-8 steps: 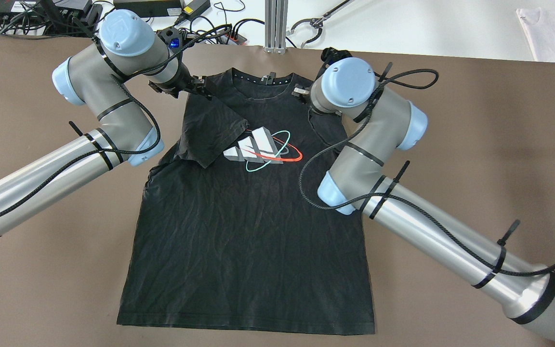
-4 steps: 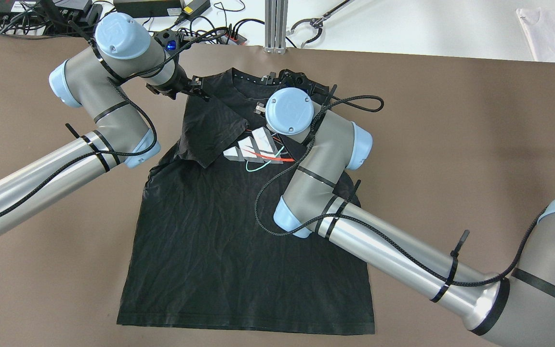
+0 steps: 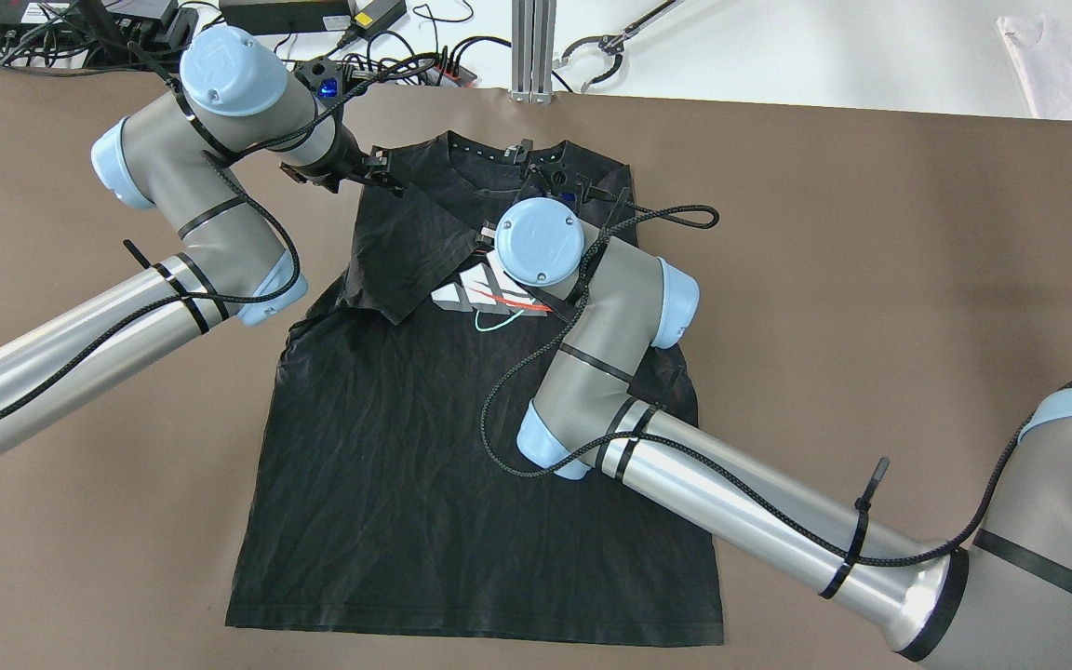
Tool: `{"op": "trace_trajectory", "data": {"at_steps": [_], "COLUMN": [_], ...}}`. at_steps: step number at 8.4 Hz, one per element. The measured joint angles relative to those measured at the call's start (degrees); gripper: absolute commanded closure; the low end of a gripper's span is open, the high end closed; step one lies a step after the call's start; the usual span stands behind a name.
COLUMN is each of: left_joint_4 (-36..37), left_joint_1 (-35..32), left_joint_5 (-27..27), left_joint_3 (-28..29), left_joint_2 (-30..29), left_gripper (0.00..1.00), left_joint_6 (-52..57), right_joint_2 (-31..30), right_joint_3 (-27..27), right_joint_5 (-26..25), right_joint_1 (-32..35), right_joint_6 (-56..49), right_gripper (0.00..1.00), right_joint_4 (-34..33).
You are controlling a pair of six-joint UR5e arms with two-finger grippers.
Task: Fold clothes
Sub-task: 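Grasp the other sleeve with the right gripper and fold it across the chest, then move both grippers to the hem corners nearest the robot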
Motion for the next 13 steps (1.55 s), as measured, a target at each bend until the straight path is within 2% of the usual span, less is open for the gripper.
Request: {"op": "trace_trajectory", "data": {"at_steps": [2, 5, 8, 10, 13], "left_joint_4": [0.00, 0.08, 0.10, 0.08, 0.06], "left_joint_1": [0.00, 0.27, 1.71, 5.62, 12.58], "left_joint_5": [-0.08, 0.41, 0.95, 3.83, 9.10], "left_joint_3": [-0.99, -6.74, -19.79, -28.89, -41.59], "left_joint_2": [0.08, 3.28, 12.90, 19.54, 29.07], "left_gripper": [0.00, 0.00, 0.00, 0.00, 0.00], "left_joint_6": [-0.39, -5.66, -12.29, -17.79, -30.09], "right_joint_2": [-2.70, -11.65, -25.02, -33.92, -41.62], "right_joint_3": [2.28, 13.09, 28.99, 40.09, 50.16], "right_joint_5": [-0.08, 0.32, 1.27, 2.76, 3.67], "right_joint_1": [0.37, 0.80, 0.55, -1.21, -5.50], "right_joint_6": [-4.12, -7.28, -9.44, -9.20, 0.73], "right_gripper": [0.06, 0.05, 0.05, 0.06, 0.09], "right_joint_4": [0.05, 0.08, -0.03, -0.46, -0.86]}}
